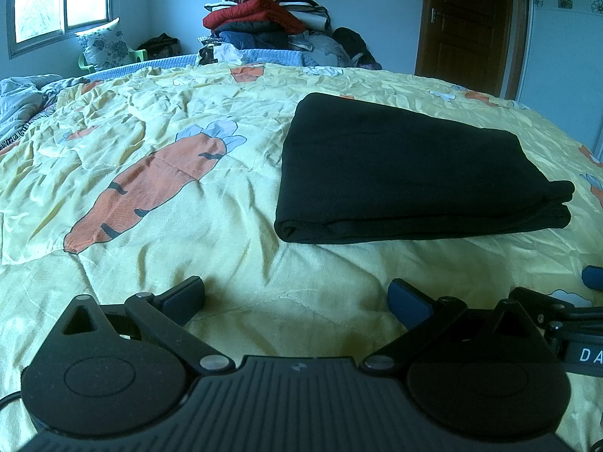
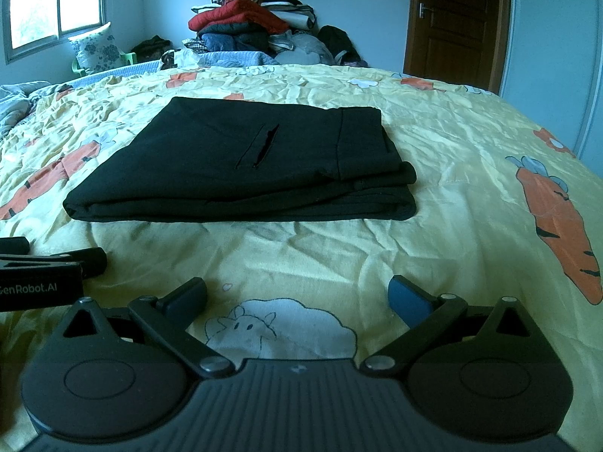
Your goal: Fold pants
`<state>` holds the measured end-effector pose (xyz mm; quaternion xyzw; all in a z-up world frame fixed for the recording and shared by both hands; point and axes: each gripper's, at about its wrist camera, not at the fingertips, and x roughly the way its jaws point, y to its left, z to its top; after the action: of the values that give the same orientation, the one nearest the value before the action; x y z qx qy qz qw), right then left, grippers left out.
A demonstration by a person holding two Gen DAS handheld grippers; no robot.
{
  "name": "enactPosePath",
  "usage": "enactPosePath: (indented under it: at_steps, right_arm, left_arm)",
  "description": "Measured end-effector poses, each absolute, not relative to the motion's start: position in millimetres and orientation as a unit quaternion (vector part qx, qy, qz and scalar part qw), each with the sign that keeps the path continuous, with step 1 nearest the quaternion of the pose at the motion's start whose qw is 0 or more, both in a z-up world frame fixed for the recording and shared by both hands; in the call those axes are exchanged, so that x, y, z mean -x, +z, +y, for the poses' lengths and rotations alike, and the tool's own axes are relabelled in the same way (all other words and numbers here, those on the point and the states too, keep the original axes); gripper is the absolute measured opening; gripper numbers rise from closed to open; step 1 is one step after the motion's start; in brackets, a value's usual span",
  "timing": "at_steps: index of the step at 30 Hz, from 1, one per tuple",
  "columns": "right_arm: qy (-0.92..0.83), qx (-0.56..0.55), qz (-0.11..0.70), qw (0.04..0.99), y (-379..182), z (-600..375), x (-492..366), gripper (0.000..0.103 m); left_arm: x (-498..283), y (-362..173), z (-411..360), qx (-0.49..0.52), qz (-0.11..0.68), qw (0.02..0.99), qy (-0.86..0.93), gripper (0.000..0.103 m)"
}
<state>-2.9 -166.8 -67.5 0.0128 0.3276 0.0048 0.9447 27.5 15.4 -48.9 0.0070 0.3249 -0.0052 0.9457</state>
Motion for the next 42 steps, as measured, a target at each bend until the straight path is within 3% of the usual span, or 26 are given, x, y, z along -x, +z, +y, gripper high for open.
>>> enactPosePath:
  at_steps: [42]
  right_arm:
    - [0.002, -0.013, 0.315, 0.949, -64.8, -167.2, 6.9, 0.103]
  left_arm:
    - [-26.9, -48.5, 16.2, -0.004, 0.324, 0.946, -0.006, 0.103]
